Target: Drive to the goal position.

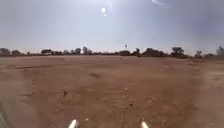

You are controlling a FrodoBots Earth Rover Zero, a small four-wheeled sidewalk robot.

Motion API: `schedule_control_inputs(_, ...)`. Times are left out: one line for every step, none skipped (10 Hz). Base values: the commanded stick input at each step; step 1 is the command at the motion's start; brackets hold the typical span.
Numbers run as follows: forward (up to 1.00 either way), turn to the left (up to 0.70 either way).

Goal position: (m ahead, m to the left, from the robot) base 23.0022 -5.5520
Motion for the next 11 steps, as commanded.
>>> schedule_control_inputs(0.7, 0.0)
schedule_control_inputs(0.7, 0.0)
schedule_control_inputs(0.7, 0.0)
schedule_control_inputs(0.7, 0.0)
schedule_control_inputs(0.7, 0.0)
schedule_control_inputs(0.7, 0.0)
schedule_control_inputs(0.7, 0.0)
schedule_control_inputs(0.7, 0.0)
schedule_control_inputs(0.7, 0.0)
schedule_control_inputs(0.7, 0.0)
schedule_control_inputs(0.7, 0.0)
